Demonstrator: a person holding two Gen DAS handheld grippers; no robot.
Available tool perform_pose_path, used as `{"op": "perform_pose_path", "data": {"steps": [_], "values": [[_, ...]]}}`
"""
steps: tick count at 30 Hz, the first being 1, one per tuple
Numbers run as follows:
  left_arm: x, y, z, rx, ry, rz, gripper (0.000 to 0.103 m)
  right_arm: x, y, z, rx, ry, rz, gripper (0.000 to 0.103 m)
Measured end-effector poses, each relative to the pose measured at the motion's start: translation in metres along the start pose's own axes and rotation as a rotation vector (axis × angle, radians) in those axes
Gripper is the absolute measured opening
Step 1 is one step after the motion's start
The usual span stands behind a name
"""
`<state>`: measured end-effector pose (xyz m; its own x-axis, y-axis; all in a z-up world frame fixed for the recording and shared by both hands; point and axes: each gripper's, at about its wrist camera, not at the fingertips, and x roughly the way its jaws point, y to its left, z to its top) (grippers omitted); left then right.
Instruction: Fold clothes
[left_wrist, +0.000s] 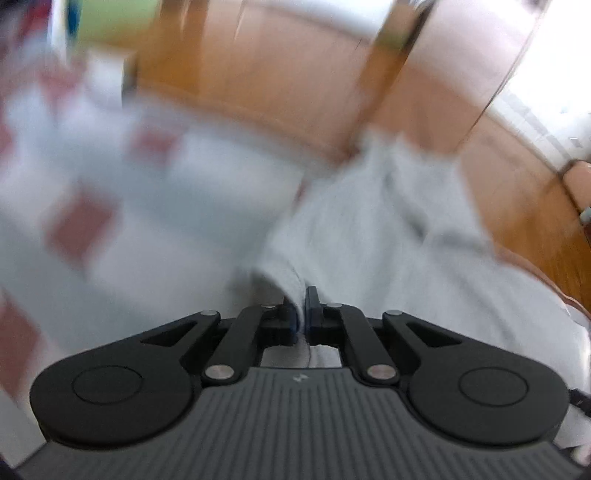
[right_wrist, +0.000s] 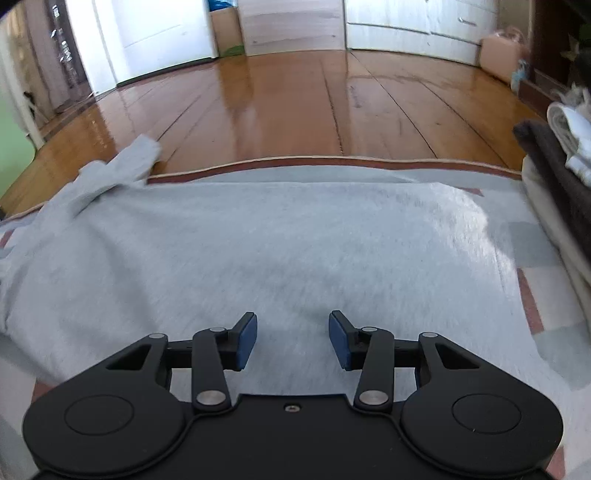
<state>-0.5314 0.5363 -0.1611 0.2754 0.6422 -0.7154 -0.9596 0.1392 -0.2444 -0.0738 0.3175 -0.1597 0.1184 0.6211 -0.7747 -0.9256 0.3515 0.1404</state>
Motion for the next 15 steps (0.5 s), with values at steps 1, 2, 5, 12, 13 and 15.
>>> {"op": "perform_pose_path", "data": {"steps": [1, 2, 5, 12, 13, 15], "values": [[-0.012, 0.003, 0.005, 0.000, -0.041, 0.014, 0.003, 0.004, -0.004, 0.000, 0.002, 0.014, 0.017, 0.048], [-0.024, 0.005, 0.010, -0.001, -0.081, 0.027, 0.003, 0.007, -0.006, -0.001, -0.010, 0.034, 0.029, 0.048], [-0.021, 0.016, 0.009, 0.021, -0.041, 0.082, 0.004, 0.006, -0.010, -0.010, -0.086, 0.053, 0.061, 0.048], [0.020, 0.035, -0.007, 0.059, 0.198, 0.266, 0.037, -0.002, -0.015, -0.018, -0.138, 0.068, 0.068, 0.048], [0.016, 0.034, -0.003, 0.058, 0.182, 0.302, 0.060, -0.002, -0.013, -0.018, -0.155, 0.071, 0.063, 0.049], [0.005, 0.027, 0.007, 0.087, 0.128, 0.390, 0.067, -0.002, -0.010, -0.019, -0.182, 0.073, 0.058, 0.051]]}}
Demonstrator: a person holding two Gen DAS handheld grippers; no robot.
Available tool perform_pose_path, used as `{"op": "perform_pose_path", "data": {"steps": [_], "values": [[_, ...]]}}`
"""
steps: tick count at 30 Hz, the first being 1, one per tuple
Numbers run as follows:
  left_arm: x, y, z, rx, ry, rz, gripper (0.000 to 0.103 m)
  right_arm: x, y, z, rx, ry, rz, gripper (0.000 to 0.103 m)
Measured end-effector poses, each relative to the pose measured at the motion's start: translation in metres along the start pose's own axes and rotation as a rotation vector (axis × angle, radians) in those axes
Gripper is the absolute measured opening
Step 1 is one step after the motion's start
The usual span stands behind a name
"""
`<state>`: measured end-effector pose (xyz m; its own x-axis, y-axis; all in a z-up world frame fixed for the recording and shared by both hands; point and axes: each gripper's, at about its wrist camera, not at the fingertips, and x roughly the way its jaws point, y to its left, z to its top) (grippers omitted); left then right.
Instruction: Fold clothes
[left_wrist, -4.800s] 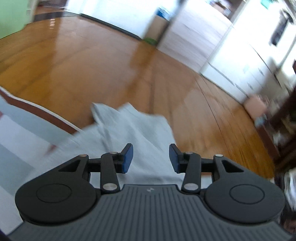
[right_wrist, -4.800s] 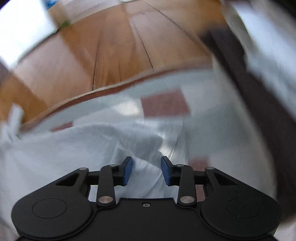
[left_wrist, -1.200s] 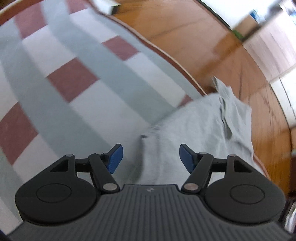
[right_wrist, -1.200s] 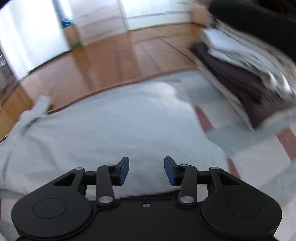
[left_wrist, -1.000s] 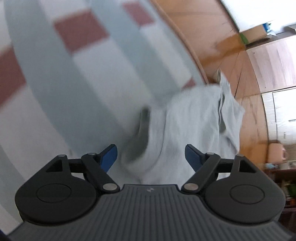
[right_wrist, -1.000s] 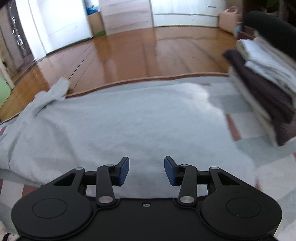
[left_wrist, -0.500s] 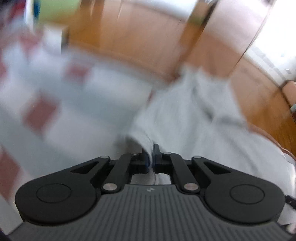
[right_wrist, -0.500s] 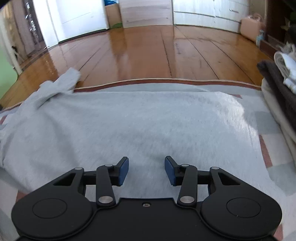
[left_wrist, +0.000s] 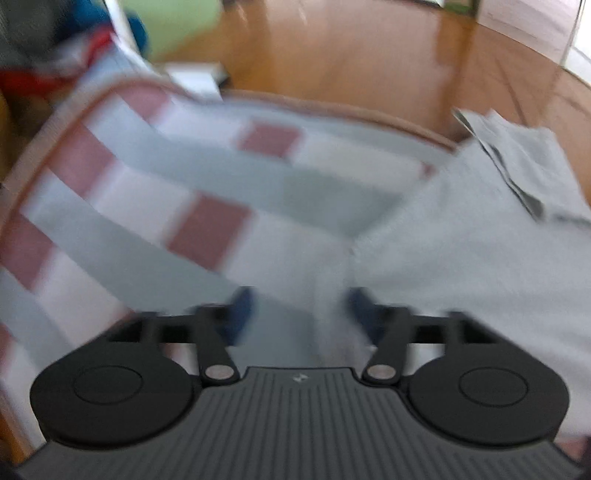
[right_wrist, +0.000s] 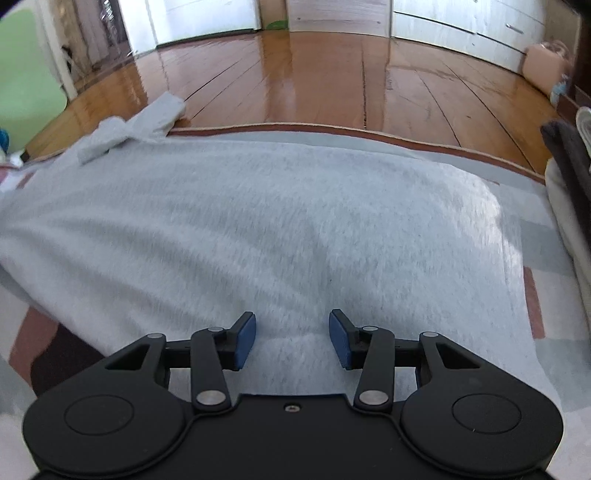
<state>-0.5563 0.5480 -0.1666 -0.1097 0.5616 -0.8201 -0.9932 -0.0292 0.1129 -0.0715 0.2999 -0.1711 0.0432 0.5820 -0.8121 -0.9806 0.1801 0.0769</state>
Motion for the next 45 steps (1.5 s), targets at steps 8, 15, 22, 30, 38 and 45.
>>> {"op": "perform_pose_path", "data": {"steps": [8, 15, 22, 30, 38, 45], "values": [[-0.034, 0.003, 0.024, -0.118, -0.007, -0.202, 0.072, -0.009, 0.005, -0.008, -0.008, 0.009, -0.008, 0.059], [-0.033, -0.082, 0.080, -0.093, -0.073, -0.430, 0.073, -0.033, 0.044, 0.059, -0.259, 0.008, 0.012, 0.059], [-0.002, -0.114, 0.045, 0.042, -0.053, -0.475, 0.074, -0.034, 0.127, 0.144, -0.701, 0.043, 0.017, 0.060], [0.033, -0.104, 0.056, -0.131, 0.038, -0.643, 0.074, -0.008, 0.221, 0.183, -1.200, 0.205, 0.059, 0.060], [0.071, -0.109, 0.049, -0.249, 0.149, -0.821, 0.074, 0.071, 0.277, 0.181, -1.283, 0.115, 0.117, 0.046], [0.083, -0.114, 0.051, -0.258, 0.163, -0.928, 0.074, 0.104, 0.284, 0.173, -1.356, -0.025, 0.084, 0.041]]}}
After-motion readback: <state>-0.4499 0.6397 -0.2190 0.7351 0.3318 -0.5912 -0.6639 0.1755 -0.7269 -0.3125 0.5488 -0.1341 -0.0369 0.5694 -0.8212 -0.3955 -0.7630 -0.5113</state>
